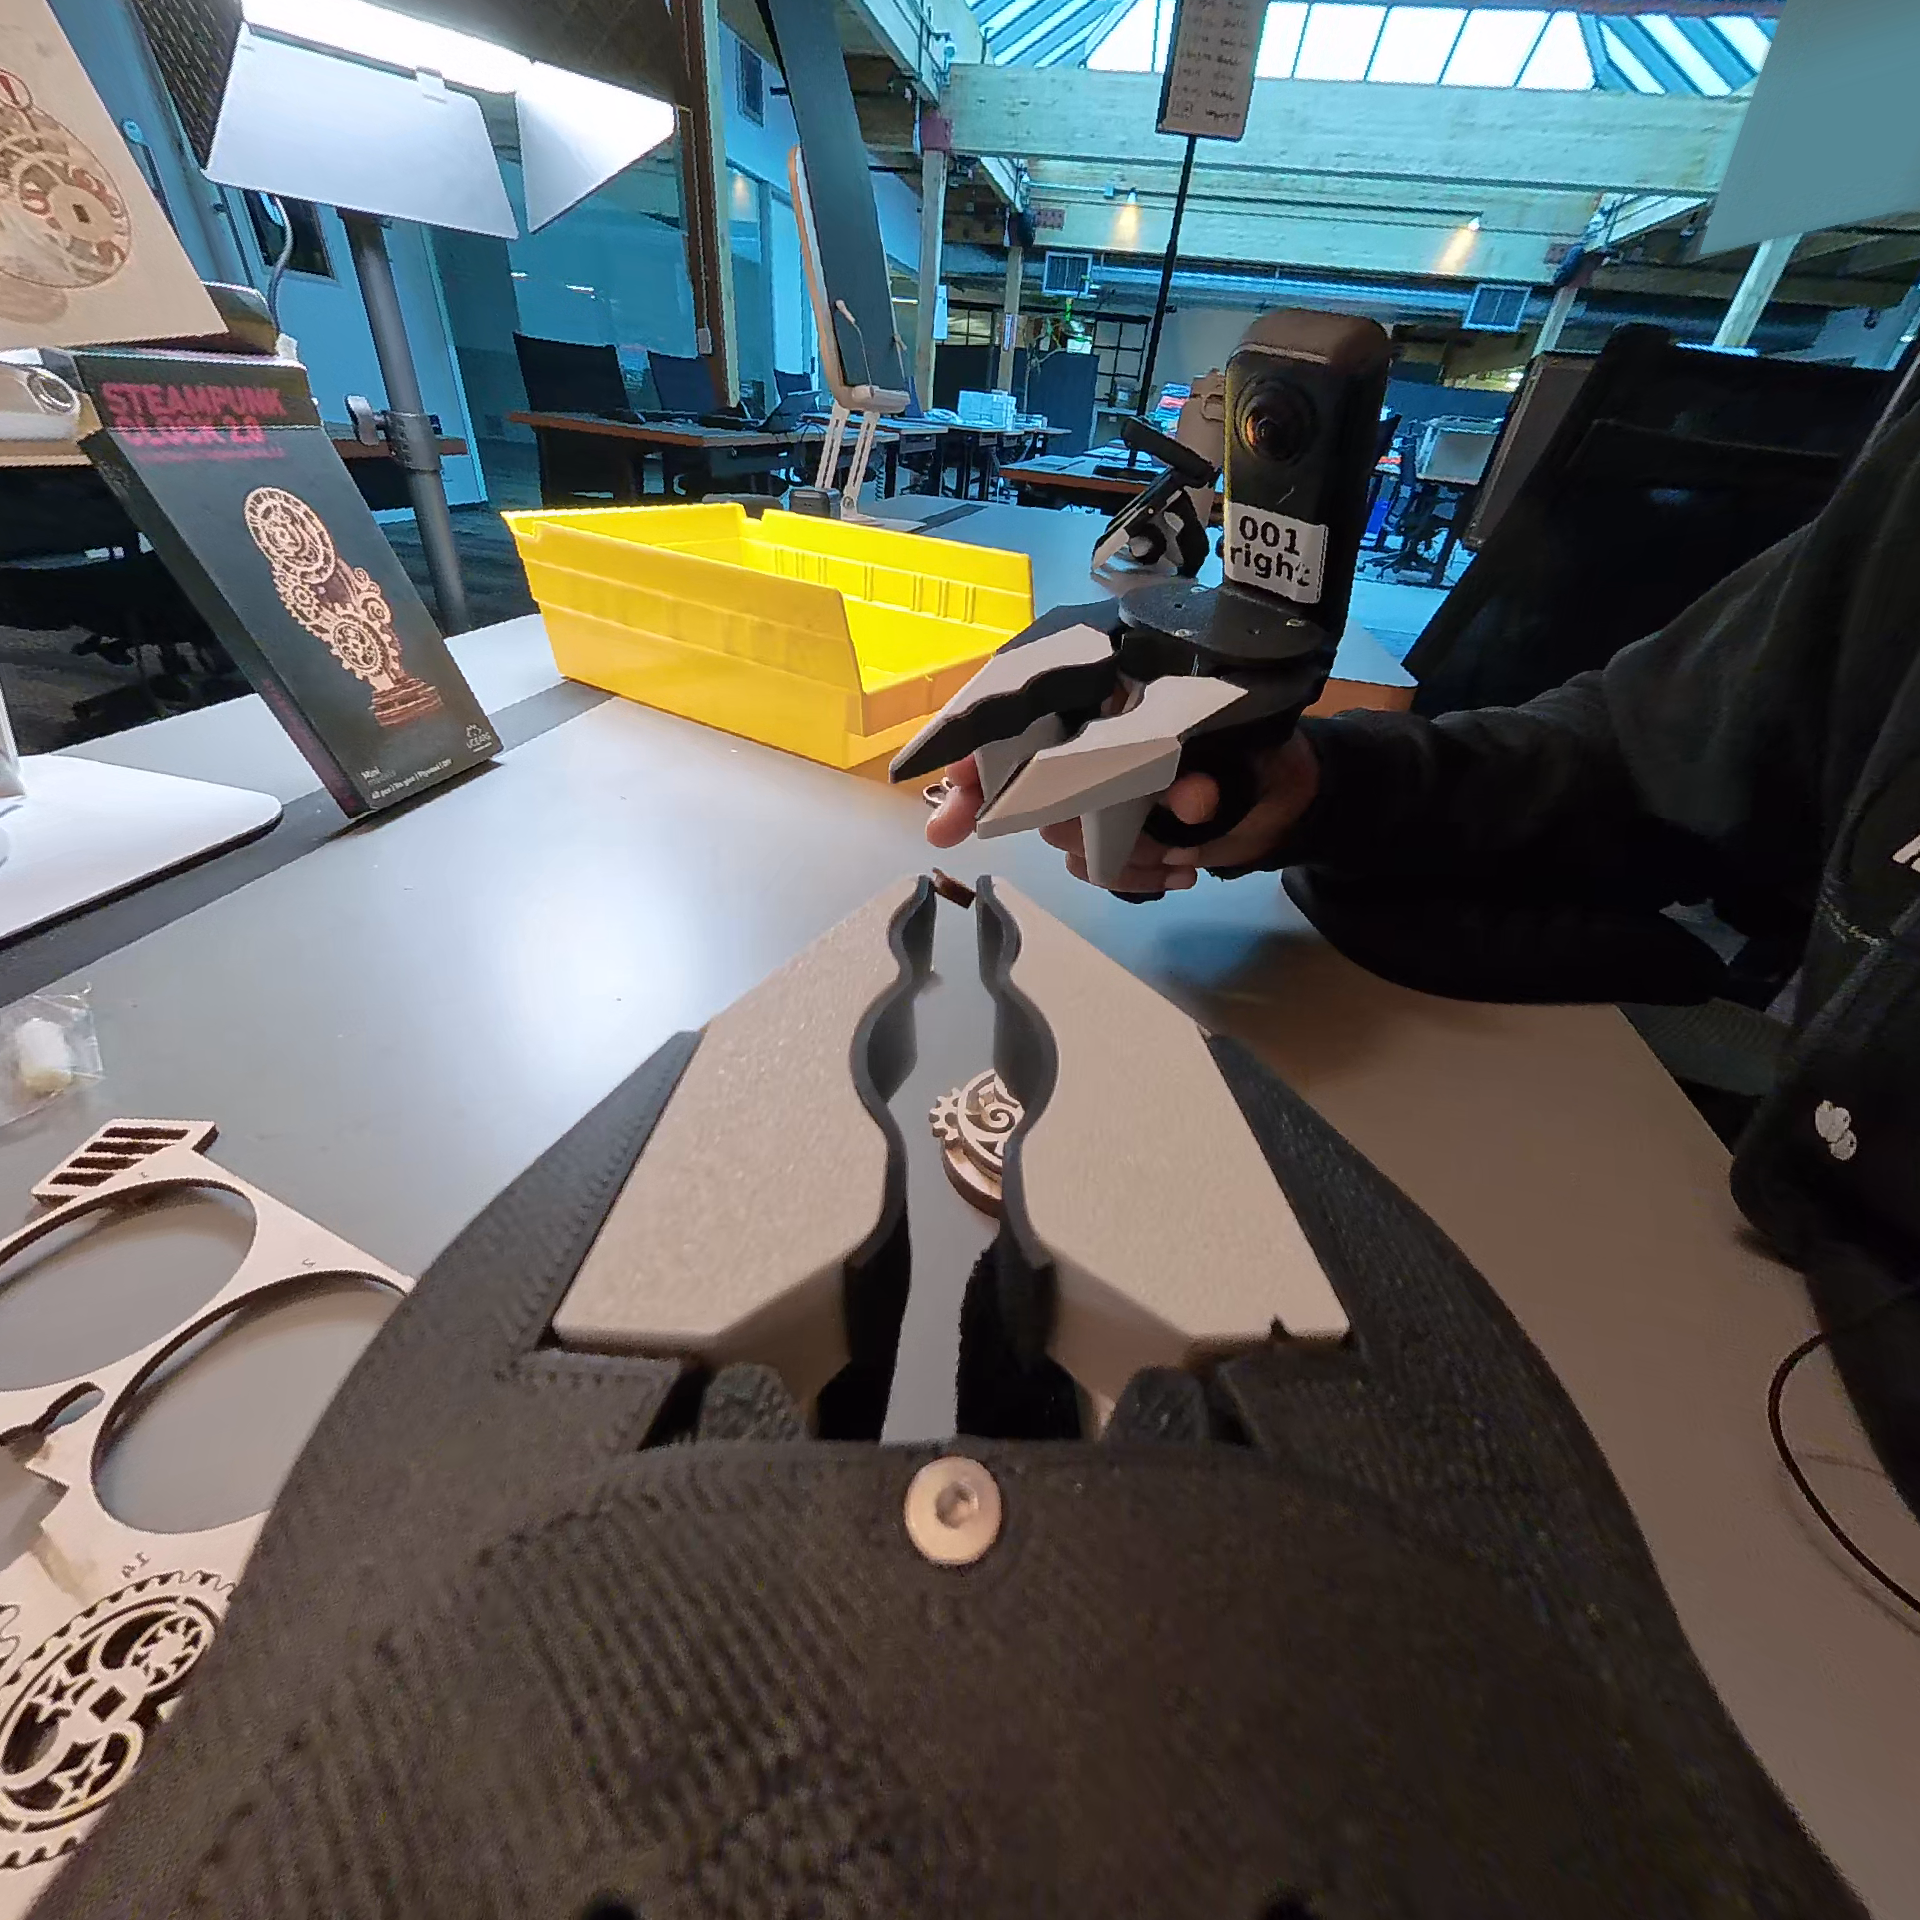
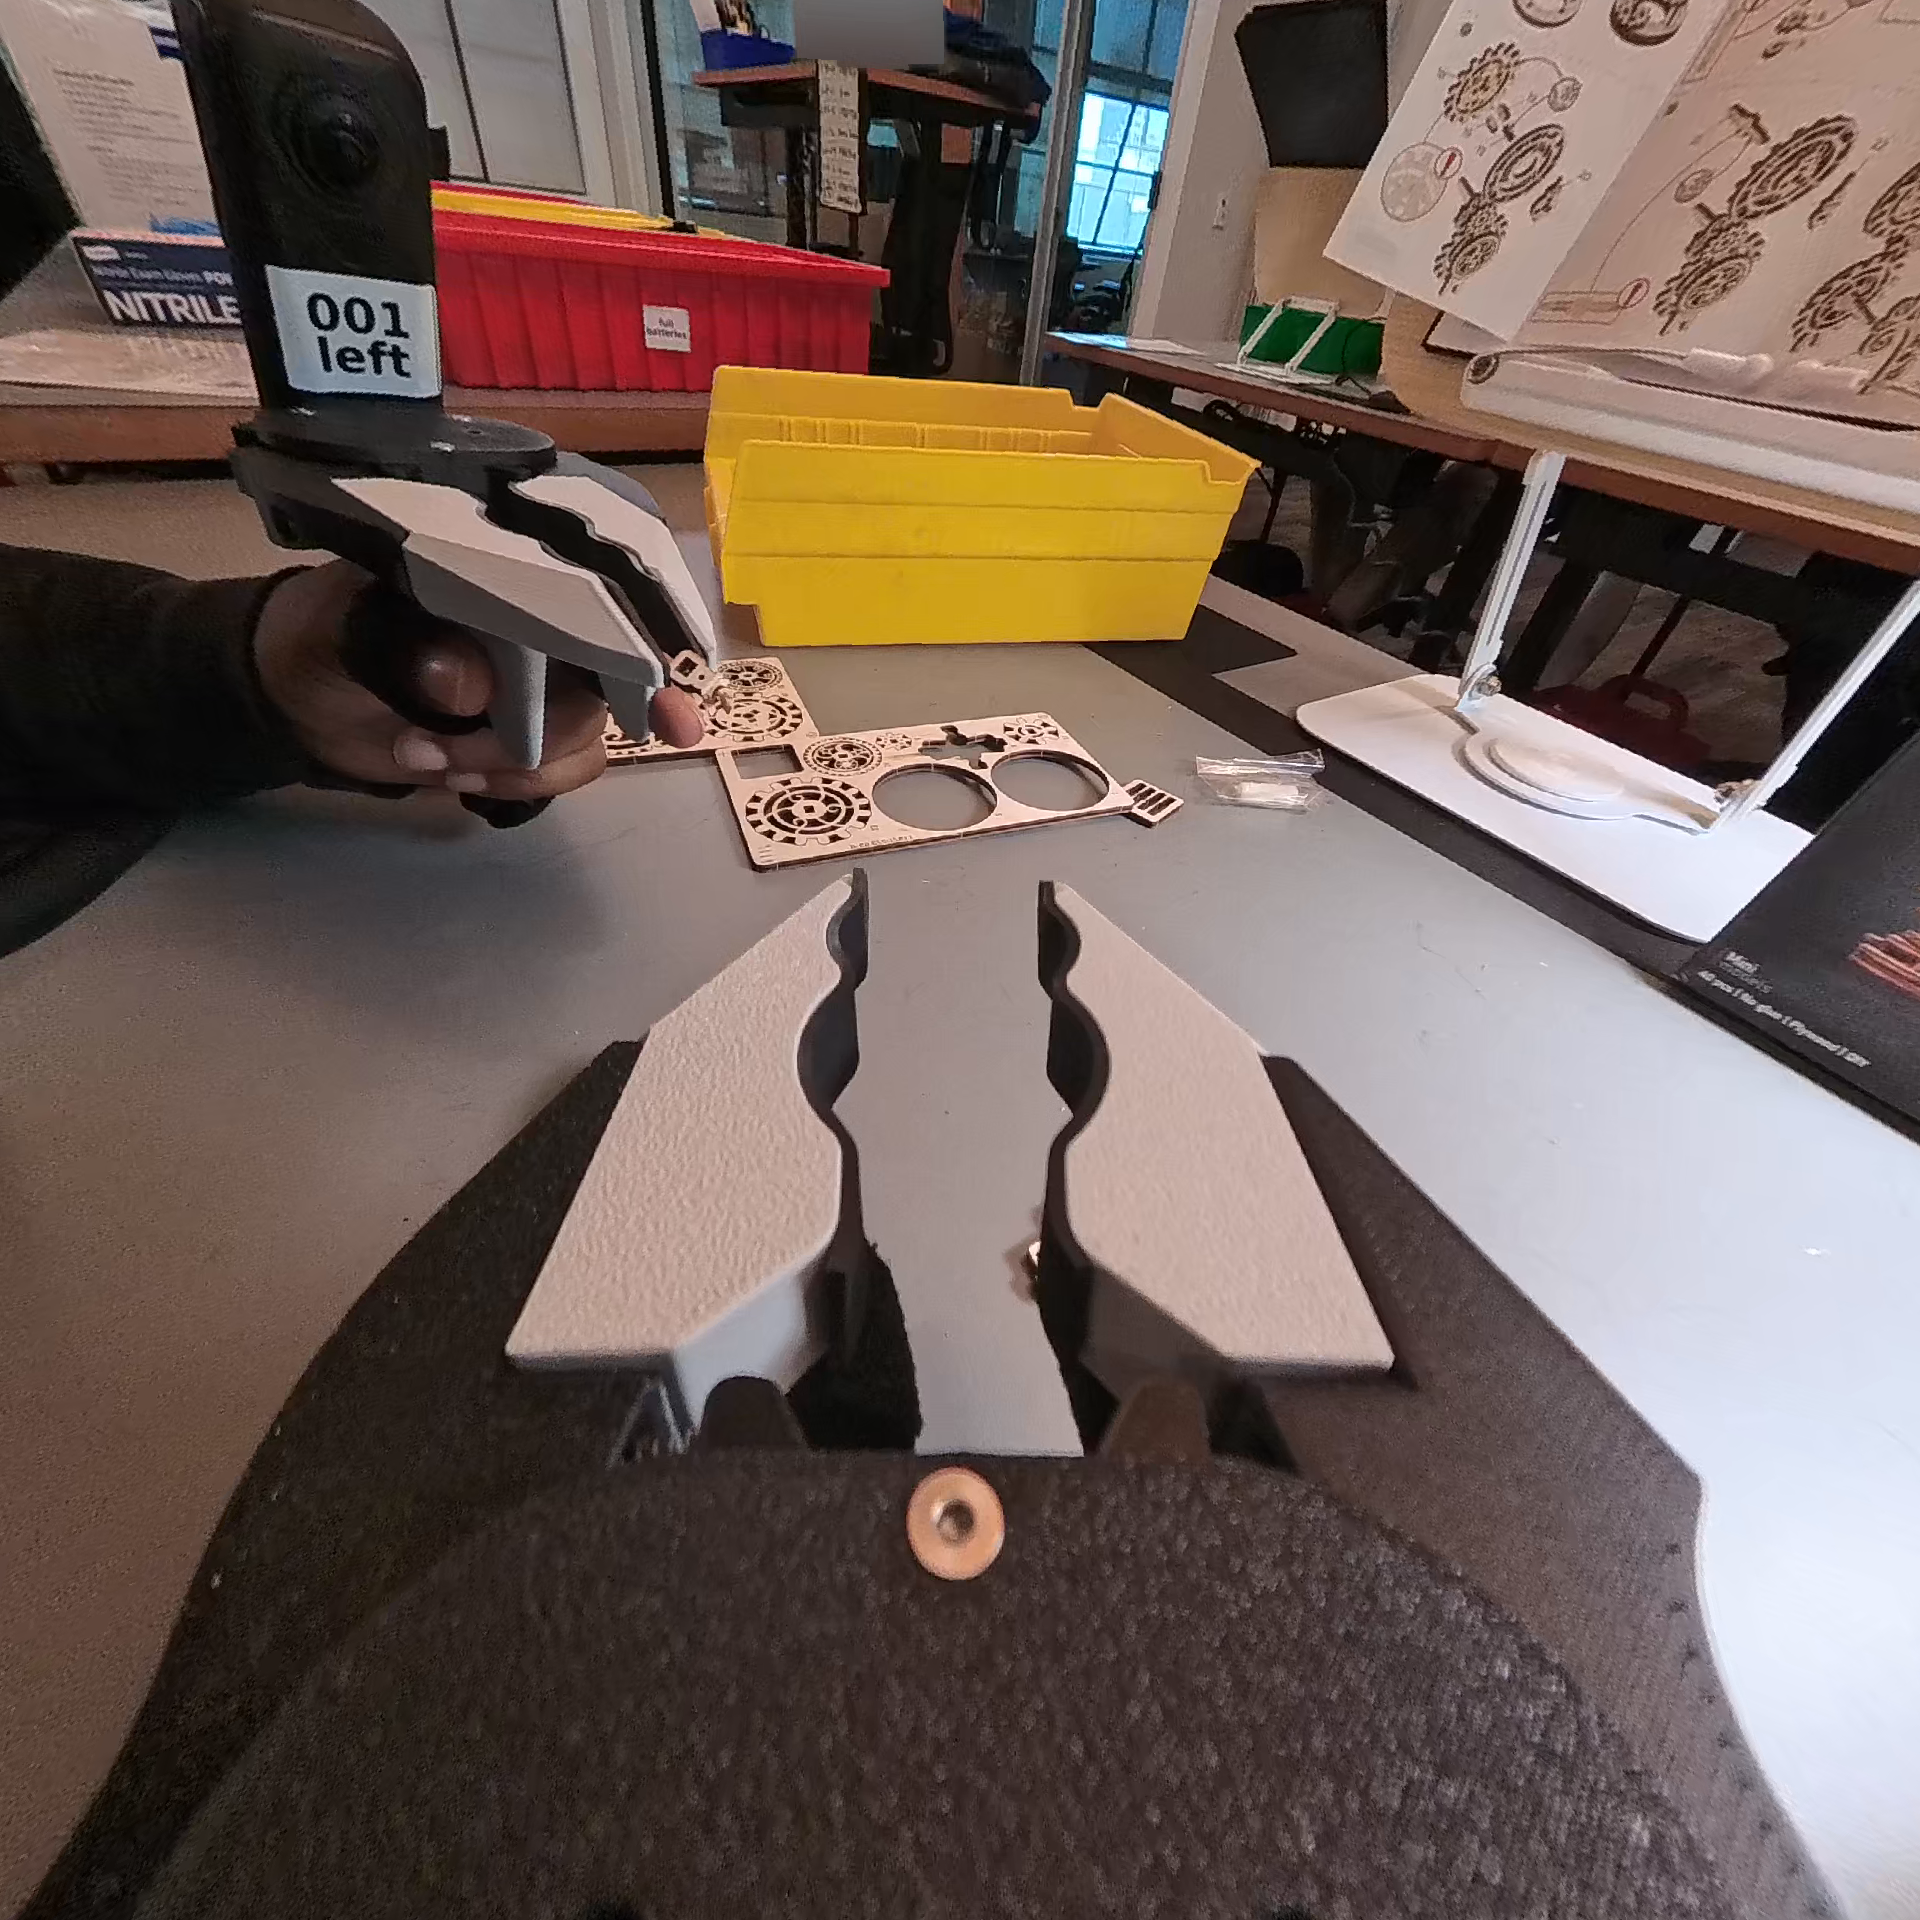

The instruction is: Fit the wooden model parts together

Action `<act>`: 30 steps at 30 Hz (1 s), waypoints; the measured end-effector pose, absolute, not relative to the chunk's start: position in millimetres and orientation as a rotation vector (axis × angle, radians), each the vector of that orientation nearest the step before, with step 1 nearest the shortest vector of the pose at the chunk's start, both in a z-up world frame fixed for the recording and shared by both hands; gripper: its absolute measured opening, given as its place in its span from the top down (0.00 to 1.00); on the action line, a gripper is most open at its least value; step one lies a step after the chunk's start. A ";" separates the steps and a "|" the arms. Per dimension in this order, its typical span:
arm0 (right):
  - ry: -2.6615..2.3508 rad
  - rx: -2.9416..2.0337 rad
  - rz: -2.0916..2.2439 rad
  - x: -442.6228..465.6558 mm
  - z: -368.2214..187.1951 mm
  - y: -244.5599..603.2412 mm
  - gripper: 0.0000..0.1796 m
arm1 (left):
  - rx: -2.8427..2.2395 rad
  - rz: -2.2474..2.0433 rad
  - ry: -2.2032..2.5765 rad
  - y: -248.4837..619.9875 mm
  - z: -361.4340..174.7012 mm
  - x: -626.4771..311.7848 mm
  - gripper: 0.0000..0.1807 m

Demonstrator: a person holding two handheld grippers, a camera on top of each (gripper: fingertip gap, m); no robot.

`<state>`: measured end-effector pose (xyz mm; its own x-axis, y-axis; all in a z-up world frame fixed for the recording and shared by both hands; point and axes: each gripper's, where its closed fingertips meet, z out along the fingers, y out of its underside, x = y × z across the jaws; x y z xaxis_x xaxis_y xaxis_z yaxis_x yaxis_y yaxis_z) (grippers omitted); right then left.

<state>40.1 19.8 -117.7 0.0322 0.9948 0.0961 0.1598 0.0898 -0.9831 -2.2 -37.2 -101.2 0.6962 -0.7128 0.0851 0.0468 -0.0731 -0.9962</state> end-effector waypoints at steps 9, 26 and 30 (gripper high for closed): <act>-1.362 -1.279 1.037 39.2 -122.0 17.2 0.83 | -1.535 -0.684 0.576 -37.4 -102.7 -1.8 0.97; -1.392 -1.293 1.024 38.3 -128.8 16.2 0.83 | -1.543 -0.664 0.591 -37.6 -104.6 -0.8 0.97; -1.393 -1.294 1.022 38.3 -129.3 16.6 0.84 | -1.547 -0.663 0.591 -37.2 -105.3 -1.0 0.97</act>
